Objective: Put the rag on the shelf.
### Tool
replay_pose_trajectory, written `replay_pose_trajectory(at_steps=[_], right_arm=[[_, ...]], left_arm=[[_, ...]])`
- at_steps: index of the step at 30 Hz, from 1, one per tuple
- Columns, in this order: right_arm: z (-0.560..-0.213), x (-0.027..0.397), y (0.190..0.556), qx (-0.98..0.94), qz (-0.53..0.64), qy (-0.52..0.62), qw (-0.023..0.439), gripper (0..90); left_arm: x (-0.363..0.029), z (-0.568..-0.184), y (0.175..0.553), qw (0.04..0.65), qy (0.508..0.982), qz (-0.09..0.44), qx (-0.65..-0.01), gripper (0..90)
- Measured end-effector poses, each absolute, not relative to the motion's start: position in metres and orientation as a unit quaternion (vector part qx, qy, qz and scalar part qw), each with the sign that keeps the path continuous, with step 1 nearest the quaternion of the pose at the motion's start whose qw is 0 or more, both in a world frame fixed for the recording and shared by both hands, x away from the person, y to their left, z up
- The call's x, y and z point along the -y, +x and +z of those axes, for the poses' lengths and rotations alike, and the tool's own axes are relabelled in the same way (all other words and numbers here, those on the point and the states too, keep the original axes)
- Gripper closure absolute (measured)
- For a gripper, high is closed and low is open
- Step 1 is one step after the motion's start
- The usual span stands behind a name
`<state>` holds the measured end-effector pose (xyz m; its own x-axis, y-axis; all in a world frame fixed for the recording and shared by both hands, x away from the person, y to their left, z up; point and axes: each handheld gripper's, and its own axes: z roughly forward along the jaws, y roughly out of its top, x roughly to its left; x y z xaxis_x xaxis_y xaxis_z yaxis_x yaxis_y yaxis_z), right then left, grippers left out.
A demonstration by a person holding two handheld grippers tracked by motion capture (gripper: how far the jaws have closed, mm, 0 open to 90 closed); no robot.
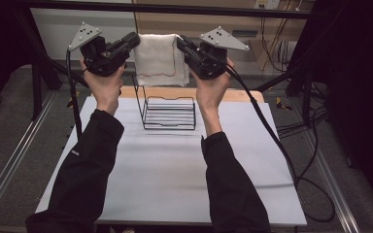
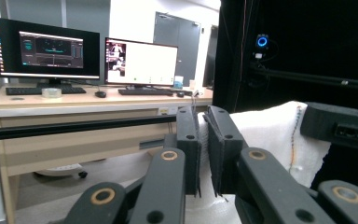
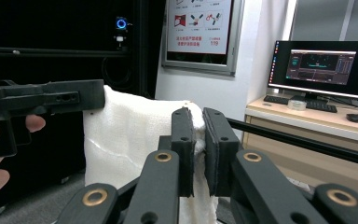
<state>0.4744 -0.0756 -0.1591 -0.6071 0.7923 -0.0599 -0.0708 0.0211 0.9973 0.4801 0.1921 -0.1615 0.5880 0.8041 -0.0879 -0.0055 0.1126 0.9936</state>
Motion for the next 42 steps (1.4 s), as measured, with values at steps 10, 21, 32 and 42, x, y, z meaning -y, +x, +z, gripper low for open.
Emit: replay_pose_trajectory(at_steps=[10,21,32,42], right_arm=[[-0.146,0.073,0.489,-0.624,0.638,0.292,0.344,83.6],[-0.147,0.069,0.514,-0.627,0.633,0.304,0.337,83.5],[-0.153,0.065,0.529,-0.633,0.622,0.314,0.339,83.5],[-0.162,0.064,0.535,-0.64,0.614,0.318,0.335,83.5]], left_arm=[[-0.189,-0.148,0.495,0.657,0.593,0.32,-0.338,83.6],[-0.189,-0.147,0.516,0.647,0.598,0.324,-0.345,83.6],[-0.187,-0.159,0.535,0.634,0.604,0.327,-0.354,83.6],[-0.187,-0.17,0.543,0.631,0.611,0.318,-0.357,83.6]])
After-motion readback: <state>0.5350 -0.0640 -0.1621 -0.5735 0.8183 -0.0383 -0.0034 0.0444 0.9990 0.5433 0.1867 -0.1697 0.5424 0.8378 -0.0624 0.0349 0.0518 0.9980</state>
